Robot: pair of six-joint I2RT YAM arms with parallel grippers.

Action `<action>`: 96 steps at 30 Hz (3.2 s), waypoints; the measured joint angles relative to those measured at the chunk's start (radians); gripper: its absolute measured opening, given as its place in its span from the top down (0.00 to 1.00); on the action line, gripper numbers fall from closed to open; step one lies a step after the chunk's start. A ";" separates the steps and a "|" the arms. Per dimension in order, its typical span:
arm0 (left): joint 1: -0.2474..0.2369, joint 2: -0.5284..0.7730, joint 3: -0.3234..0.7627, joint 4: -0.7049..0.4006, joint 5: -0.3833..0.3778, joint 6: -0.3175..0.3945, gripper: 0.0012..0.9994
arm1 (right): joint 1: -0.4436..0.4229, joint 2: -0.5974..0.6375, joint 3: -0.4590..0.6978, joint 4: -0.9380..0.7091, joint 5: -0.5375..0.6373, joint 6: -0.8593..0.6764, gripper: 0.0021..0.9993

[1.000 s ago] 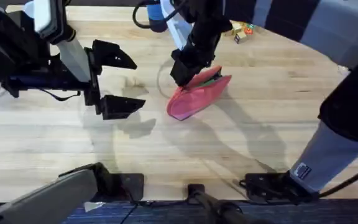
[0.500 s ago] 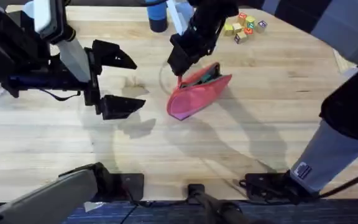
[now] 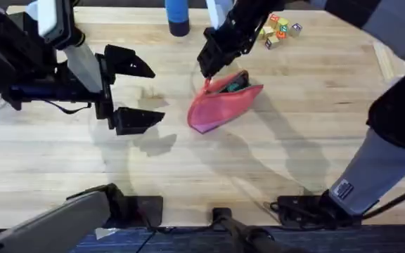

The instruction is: Unzip the bag, pick up the pens from the table one at a time and place them inside, then zip the bag closed.

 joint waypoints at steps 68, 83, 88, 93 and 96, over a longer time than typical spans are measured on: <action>-0.324 0.419 -0.002 0.497 0.076 -0.414 0.96 | -0.078 0.000 0.002 -0.019 -0.044 0.017 0.97; -0.324 0.419 -0.002 0.495 0.077 -0.420 0.96 | -0.240 0.000 0.002 -0.120 -0.020 -0.040 0.97; -0.324 0.419 -0.002 0.493 0.077 -0.420 0.96 | -0.341 0.000 0.004 -0.124 0.003 -0.046 0.97; -0.324 0.419 -0.002 0.493 0.077 -0.420 0.96 | -0.427 0.000 0.004 -0.131 0.013 -0.047 0.97; -0.324 0.419 -0.002 0.493 0.077 -0.420 0.96 | -0.459 0.000 0.004 -0.136 0.017 -0.047 0.97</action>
